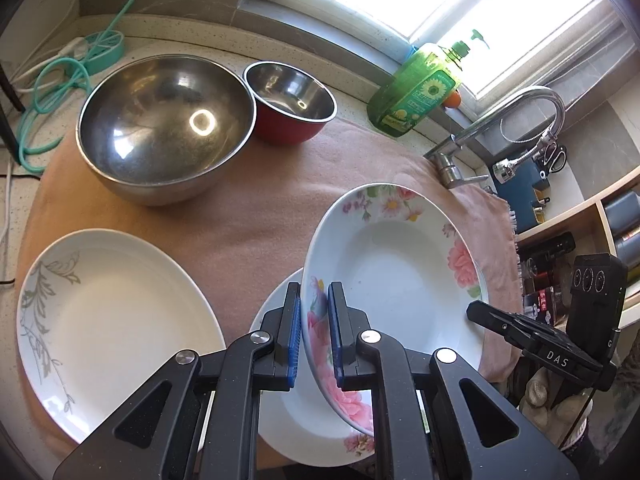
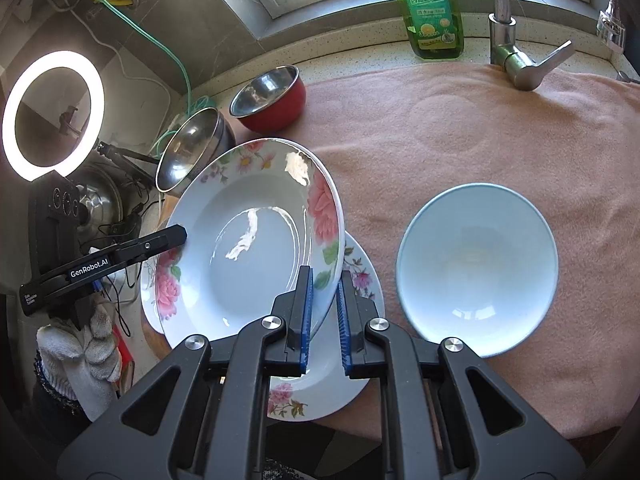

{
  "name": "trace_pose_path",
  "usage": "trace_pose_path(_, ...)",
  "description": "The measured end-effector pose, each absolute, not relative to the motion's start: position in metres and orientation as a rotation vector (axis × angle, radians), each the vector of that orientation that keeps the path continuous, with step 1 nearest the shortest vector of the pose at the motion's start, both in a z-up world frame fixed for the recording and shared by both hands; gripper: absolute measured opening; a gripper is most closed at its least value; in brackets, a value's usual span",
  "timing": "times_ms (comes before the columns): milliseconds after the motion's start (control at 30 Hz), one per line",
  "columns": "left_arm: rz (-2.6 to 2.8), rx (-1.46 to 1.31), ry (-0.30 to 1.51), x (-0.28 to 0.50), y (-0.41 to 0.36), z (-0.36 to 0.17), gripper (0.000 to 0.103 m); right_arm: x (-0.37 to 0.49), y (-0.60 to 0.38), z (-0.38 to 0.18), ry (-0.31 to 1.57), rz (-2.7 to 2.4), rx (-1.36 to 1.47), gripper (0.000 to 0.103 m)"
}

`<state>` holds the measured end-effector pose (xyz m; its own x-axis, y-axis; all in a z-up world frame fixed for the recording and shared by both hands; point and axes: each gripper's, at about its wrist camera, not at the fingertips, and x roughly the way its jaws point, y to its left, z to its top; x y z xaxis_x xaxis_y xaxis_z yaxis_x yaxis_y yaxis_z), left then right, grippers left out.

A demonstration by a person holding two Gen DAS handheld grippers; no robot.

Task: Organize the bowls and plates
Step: 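Carry the rose-pattern plate and lower it onto the pink-flower plate, then open the right gripper to release the rose-pattern plate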

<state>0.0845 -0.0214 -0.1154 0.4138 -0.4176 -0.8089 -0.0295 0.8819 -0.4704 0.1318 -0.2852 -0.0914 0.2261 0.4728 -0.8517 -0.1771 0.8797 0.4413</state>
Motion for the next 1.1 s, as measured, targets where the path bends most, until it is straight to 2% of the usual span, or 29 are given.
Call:
trace_pose_path(600,-0.258,-0.416,1.218,0.057,-0.025,-0.145,0.011,0.104,-0.283,-0.136,1.377,0.43,0.277,0.013)
trace_pose_path(1100,-0.254,-0.39,1.255,0.058,-0.028,-0.157,0.011,0.105,-0.279,-0.143,1.399,0.417,0.263,0.014)
